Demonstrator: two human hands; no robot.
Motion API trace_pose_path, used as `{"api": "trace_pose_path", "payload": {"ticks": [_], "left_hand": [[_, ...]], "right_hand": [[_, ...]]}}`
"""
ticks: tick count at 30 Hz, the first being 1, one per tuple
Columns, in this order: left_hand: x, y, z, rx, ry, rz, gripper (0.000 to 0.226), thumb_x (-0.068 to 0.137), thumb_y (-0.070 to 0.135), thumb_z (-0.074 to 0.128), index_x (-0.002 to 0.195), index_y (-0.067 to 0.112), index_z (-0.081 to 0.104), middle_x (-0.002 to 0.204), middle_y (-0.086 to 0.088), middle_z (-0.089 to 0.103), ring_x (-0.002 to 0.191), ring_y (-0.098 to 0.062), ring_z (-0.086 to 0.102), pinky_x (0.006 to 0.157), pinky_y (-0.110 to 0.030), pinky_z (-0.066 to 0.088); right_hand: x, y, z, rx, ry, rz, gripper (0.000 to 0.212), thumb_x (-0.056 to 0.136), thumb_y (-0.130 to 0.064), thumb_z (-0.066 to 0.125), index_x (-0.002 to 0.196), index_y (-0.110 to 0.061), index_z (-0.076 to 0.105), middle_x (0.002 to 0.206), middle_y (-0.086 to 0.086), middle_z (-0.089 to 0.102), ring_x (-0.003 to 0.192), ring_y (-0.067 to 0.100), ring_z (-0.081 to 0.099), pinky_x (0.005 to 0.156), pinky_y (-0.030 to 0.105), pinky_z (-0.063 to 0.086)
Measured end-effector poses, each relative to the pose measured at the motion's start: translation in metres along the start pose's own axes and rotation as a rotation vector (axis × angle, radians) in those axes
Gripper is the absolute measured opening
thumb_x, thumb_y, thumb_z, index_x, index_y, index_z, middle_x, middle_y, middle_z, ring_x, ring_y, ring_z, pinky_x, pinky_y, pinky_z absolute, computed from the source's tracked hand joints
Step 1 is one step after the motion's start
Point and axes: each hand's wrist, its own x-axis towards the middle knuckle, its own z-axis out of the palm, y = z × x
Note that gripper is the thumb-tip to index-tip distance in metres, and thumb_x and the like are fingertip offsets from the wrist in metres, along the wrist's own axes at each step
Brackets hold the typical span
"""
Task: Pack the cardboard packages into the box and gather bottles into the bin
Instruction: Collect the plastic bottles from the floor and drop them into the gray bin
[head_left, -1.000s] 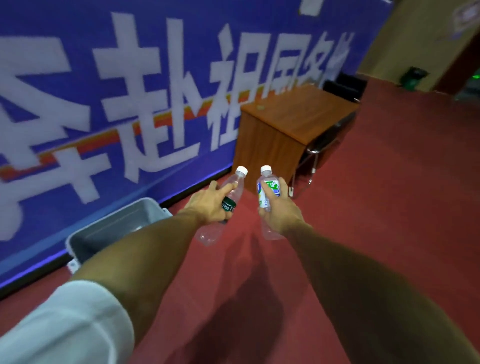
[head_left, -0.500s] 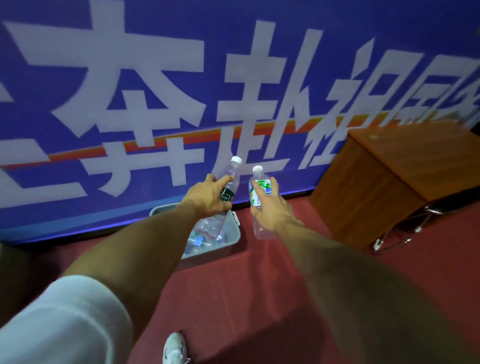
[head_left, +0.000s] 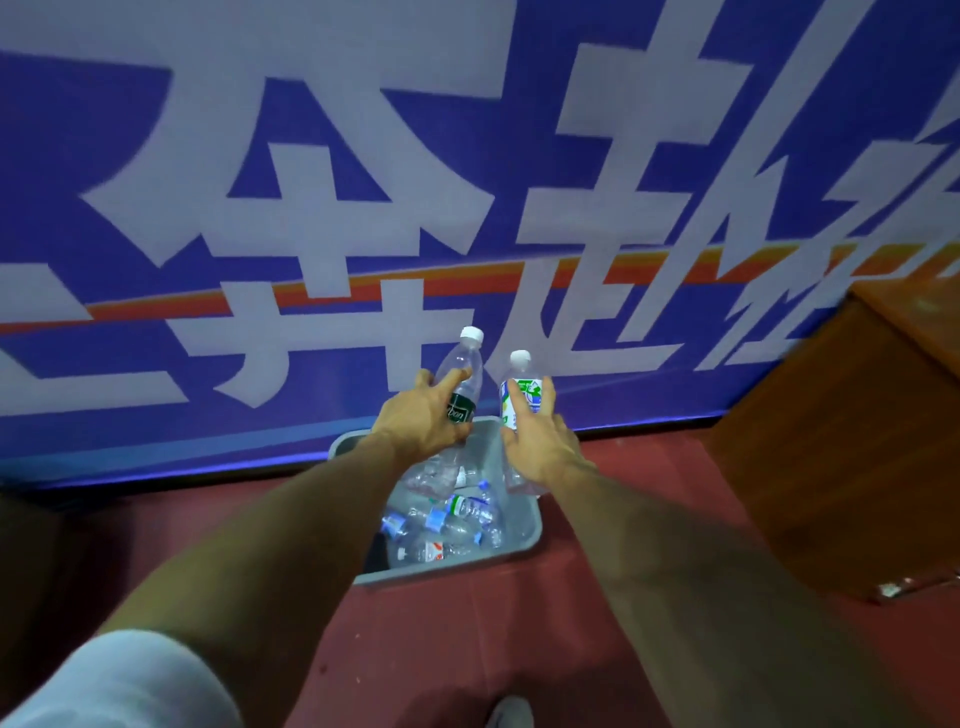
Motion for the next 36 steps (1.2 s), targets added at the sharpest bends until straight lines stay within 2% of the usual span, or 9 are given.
{"api": "trace_pose_path", "payload": {"ticks": [6, 14, 17, 20, 24, 27, 30, 36], "left_hand": [[0.06, -0.062, 0.141, 0.014, -0.001, -0.056, 0.078, 0.09, 0.05, 0.064, 0.152, 0.043, 0.019, 0.147, -0.012, 0.036, 0.11, -0.038, 0.062, 0.092, -0.046, 0.052], [0.118, -0.16, 0.34, 0.093, 0.02, -0.084, 0.077, 0.09, 0.049, 0.059, 0.152, 0.046, 0.013, 0.152, -0.006, 0.035, 0.114, -0.033, 0.061, 0.09, -0.046, 0.051], [0.133, -0.185, 0.378, 0.163, 0.045, -0.071, 0.073, 0.091, 0.046, 0.059, 0.149, 0.046, 0.016, 0.158, -0.008, 0.025, 0.135, -0.033, 0.042, 0.099, -0.052, 0.047], [0.139, -0.198, 0.396, 0.263, 0.068, -0.111, 0.073, 0.091, 0.051, 0.058, 0.151, 0.043, 0.017, 0.164, -0.009, 0.01, 0.15, -0.034, 0.013, 0.111, -0.062, 0.028], [0.13, -0.199, 0.392, 0.329, 0.055, -0.154, 0.072, 0.09, 0.061, 0.054, 0.151, 0.044, 0.02, 0.164, -0.009, 0.007, 0.151, -0.034, 0.004, 0.112, -0.067, 0.023], [0.117, -0.182, 0.36, 0.339, 0.02, -0.171, 0.07, 0.089, 0.065, 0.052, 0.15, 0.045, 0.023, 0.165, -0.01, 0.007, 0.151, -0.035, 0.004, 0.111, -0.068, 0.025], [0.102, -0.149, 0.305, 0.33, -0.025, -0.178, 0.071, 0.089, 0.065, 0.052, 0.151, 0.045, 0.023, 0.165, -0.01, 0.003, 0.151, -0.036, 0.001, 0.112, -0.068, 0.023], [0.078, -0.064, 0.174, 0.272, -0.023, -0.154, 0.072, 0.087, 0.062, 0.053, 0.151, 0.045, 0.025, 0.165, -0.009, 0.008, 0.151, -0.035, 0.006, 0.11, -0.065, 0.027]], "right_hand": [[0.095, 0.057, 0.143, 0.027, -0.012, -0.029, 0.066, 0.103, -0.033, 0.047, 0.157, -0.036, 0.01, 0.163, 0.008, -0.019, 0.129, 0.038, 0.044, 0.105, 0.044, 0.04], [0.191, 0.107, 0.346, 0.085, -0.054, -0.051, 0.068, 0.106, -0.038, 0.04, 0.158, -0.034, -0.003, 0.161, 0.011, -0.025, 0.131, 0.042, 0.043, 0.104, 0.047, 0.039], [0.212, 0.111, 0.385, 0.181, -0.102, -0.098, 0.078, 0.101, -0.058, 0.038, 0.155, -0.04, -0.014, 0.161, 0.006, -0.032, 0.14, 0.041, 0.036, 0.109, 0.052, 0.035], [0.227, 0.115, 0.408, 0.154, -0.123, -0.104, 0.082, 0.097, -0.064, 0.043, 0.155, -0.045, -0.012, 0.162, 0.002, -0.029, 0.146, 0.039, 0.025, 0.111, 0.054, 0.032], [0.221, 0.119, 0.406, 0.026, -0.112, -0.1, 0.084, 0.091, -0.062, 0.053, 0.156, -0.043, 0.004, 0.164, 0.004, -0.011, 0.144, 0.037, 0.021, 0.108, 0.052, 0.035], [0.204, 0.117, 0.369, -0.041, -0.141, -0.064, 0.081, 0.089, -0.057, 0.059, 0.154, -0.042, 0.015, 0.162, 0.006, -0.001, 0.141, 0.037, 0.024, 0.106, 0.051, 0.035], [0.182, 0.105, 0.305, -0.056, -0.148, -0.055, 0.077, 0.087, -0.053, 0.062, 0.151, -0.041, 0.023, 0.159, 0.007, 0.009, 0.139, 0.036, 0.025, 0.106, 0.052, 0.034], [0.129, 0.078, 0.152, -0.07, -0.124, -0.029, 0.072, 0.086, -0.053, 0.064, 0.148, -0.04, 0.031, 0.156, 0.007, 0.014, 0.136, 0.036, 0.028, 0.105, 0.052, 0.037]]}}
